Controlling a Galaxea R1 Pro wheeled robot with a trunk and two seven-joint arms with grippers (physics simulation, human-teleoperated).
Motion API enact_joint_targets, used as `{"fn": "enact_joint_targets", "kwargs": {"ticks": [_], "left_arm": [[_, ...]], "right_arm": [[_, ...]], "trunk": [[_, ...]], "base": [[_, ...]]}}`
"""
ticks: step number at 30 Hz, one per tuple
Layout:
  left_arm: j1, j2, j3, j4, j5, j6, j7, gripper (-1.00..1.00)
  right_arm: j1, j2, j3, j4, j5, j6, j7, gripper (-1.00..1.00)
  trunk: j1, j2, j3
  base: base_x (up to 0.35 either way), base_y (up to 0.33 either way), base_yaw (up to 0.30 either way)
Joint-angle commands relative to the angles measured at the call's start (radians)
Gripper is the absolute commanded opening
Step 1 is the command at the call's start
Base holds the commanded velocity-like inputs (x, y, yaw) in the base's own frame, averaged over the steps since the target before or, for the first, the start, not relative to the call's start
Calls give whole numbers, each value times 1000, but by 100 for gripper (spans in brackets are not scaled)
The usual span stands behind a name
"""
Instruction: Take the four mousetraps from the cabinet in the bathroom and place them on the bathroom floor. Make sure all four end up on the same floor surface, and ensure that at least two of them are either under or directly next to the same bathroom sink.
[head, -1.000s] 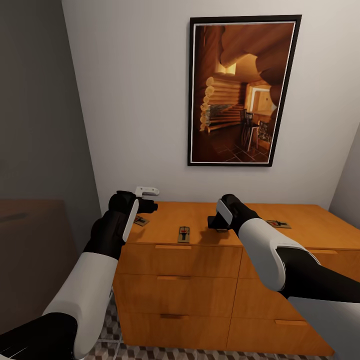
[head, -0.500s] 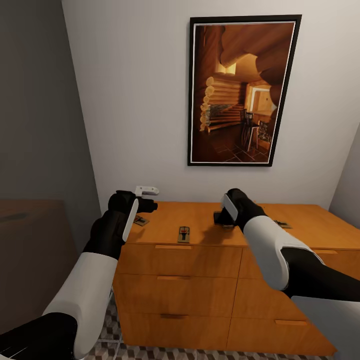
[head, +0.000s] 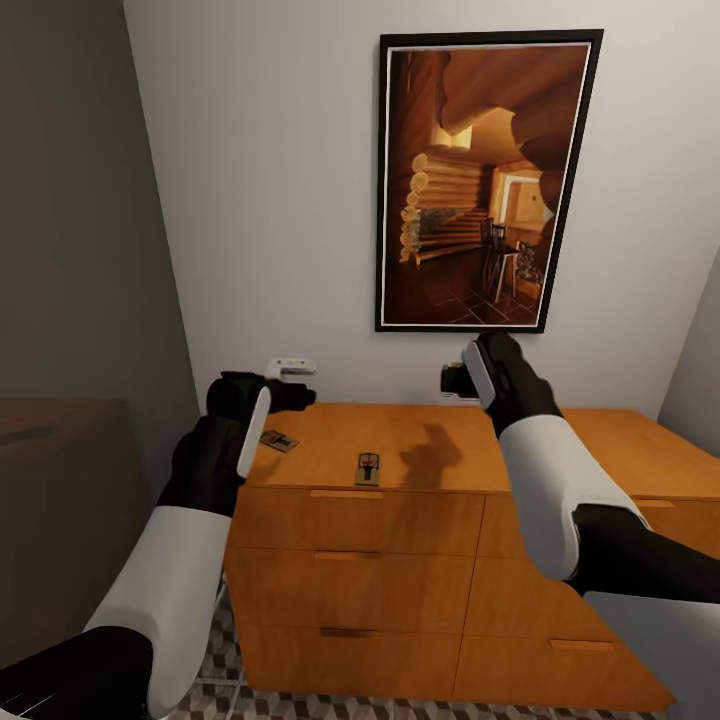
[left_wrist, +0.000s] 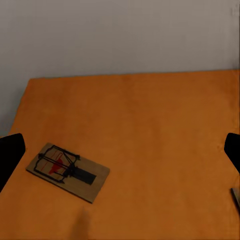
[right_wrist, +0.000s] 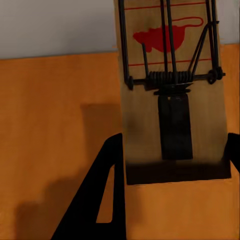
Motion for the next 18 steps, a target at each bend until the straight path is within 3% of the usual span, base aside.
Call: {"fn": "enact_joint_targets", "kwargs": {"ticks": [1,5,8,18], "left_arm": [[-1,0,-1,-4,25,4,0,100],[-1,0,-2,-5,127,3,1,100],[-1,0,-1,-7,169,3,3,100],[-1,1,-1,-8,188,4,7,100]], "right_arm": [[-1,0,-4,-14,-3,3,0,-100],[-1,-2,-5,-30,-8,3,2,-100],[-1,-1,-1,-34,-9,3,3,-100],[-1,-5,3,-45,-9,3,5,-100]], "trunk": [[0,-1,-1],[0,-1,-1],[0,-1,-1],[0,-1,-1]], "base": [[0,0,0],[0,0,0],[0,0,0],[0,0,0]]}}
